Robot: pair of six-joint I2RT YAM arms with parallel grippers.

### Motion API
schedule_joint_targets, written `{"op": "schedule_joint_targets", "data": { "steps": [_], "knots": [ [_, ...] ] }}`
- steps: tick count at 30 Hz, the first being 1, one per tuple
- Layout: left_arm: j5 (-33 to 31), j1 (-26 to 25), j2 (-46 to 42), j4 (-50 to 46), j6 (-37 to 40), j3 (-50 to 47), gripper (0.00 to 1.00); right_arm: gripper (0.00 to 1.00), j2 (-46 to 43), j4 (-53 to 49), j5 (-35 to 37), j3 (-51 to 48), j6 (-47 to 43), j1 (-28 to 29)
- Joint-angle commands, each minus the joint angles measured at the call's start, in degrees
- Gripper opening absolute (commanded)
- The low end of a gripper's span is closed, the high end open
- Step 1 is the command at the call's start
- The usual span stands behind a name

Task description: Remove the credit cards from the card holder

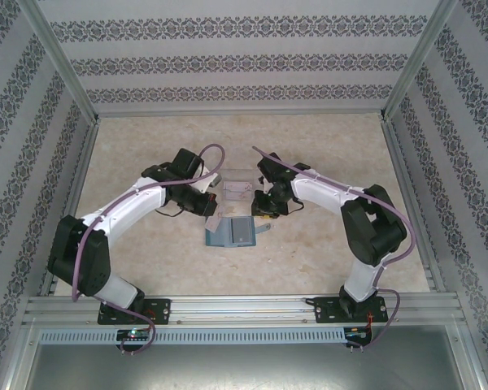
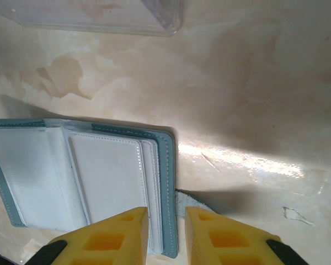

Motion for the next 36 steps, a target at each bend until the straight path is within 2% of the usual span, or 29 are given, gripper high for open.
{"op": "schedule_joint_targets", "data": {
  "steps": [1,13,23,36],
  "knots": [
    [-1.8,0.7,1.5,-4.8,7.4,2.3,0.0,0.25,-2.4,-1.5,1.2,-1.2,-1.2,-0.9],
    [-1.9,0.7,4.8,-2.9,21.2,7.9,0.0,0.25,-6.4,-2.0,1.9,-3.3,-2.1,-3.4],
    [-0.1,0.7,9.4,-6.3,35.8,14.8,0.0,0.25,-9.4,-2.7,2.3,-4.7,-2.5,-5.1],
    [-2.0,0.4,16.3,-8.2,46.2,23.0,0.0,0.25,-12.0,-2.1,2.7,-7.3,-2.3,-6.6]
  ]
}}
